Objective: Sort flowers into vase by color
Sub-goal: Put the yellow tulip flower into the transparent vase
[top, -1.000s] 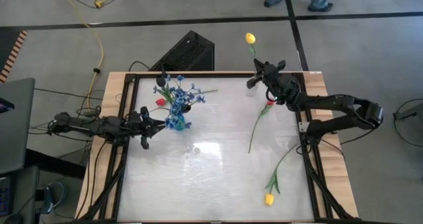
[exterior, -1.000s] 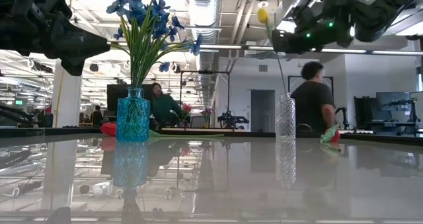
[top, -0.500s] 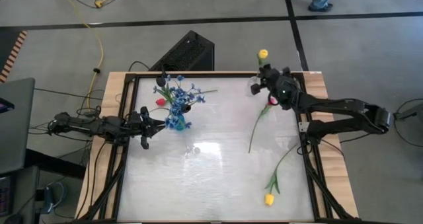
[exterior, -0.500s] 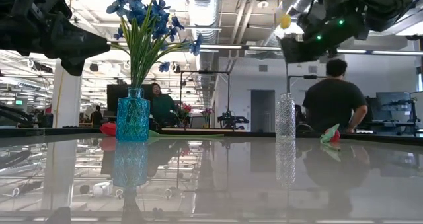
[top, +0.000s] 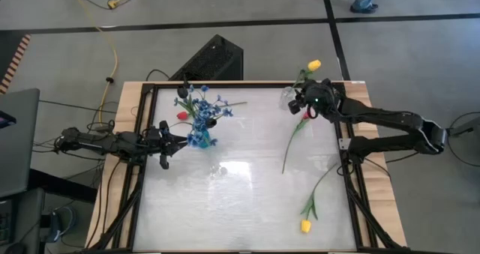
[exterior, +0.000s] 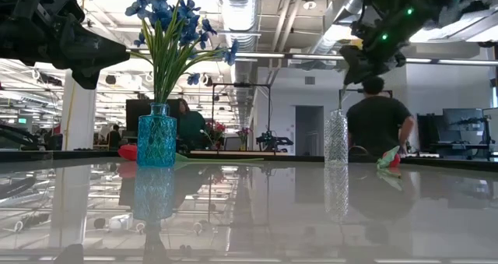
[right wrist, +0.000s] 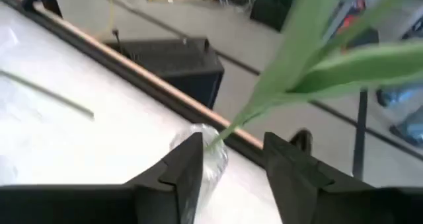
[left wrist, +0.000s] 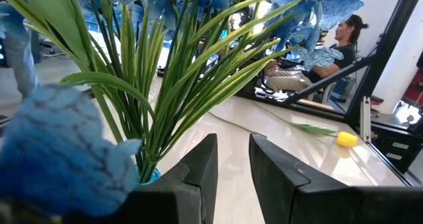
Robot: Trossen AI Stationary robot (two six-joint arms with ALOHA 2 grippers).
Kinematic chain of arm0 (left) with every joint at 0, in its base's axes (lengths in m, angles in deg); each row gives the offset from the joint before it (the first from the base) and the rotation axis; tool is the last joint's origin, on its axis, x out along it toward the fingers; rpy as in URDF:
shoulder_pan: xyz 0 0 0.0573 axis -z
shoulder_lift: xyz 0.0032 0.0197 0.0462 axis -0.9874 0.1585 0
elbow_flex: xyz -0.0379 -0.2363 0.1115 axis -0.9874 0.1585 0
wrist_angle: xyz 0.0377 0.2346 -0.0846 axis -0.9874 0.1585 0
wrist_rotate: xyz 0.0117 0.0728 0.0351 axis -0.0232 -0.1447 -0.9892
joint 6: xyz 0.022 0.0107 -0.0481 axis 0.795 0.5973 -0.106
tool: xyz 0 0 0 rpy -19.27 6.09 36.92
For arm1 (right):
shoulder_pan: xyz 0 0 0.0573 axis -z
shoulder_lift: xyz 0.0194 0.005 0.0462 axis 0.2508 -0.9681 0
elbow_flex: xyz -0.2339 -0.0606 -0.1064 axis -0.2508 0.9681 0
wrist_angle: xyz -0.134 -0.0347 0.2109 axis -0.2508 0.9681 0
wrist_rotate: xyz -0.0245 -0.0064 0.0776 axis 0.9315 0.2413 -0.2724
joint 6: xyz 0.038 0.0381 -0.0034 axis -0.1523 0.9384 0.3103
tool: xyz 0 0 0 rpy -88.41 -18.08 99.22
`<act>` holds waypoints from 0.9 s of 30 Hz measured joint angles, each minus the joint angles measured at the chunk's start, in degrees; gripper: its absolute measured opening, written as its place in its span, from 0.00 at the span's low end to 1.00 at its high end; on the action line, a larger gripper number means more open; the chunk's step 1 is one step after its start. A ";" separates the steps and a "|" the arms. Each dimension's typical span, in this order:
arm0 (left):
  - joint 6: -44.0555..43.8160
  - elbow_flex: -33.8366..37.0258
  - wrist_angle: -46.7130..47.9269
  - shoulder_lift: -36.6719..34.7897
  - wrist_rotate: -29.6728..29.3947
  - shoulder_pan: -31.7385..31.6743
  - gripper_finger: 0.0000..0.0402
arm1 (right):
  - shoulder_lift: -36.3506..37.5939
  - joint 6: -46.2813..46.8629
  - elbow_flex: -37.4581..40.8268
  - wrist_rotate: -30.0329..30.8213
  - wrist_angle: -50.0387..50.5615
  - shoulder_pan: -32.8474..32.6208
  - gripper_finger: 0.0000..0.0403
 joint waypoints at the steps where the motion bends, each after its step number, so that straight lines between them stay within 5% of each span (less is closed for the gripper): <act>1: 0.00 0.00 0.00 0.00 0.00 0.00 0.19 | 0.00 0.63 -1.25 0.00 2.95 -0.20 0.47; 11: 0.00 0.00 0.00 0.00 0.00 0.00 0.19 | -0.02 13.48 -15.28 -8.53 31.26 -3.82 0.50; 17: 0.00 0.00 0.00 0.00 -0.01 0.00 0.19 | -0.02 22.82 -20.51 -21.20 42.23 -7.06 0.49; 27: 0.00 0.00 0.00 0.02 -0.01 0.01 0.19 | -2.71 15.36 -20.77 -41.15 49.00 -23.33 0.48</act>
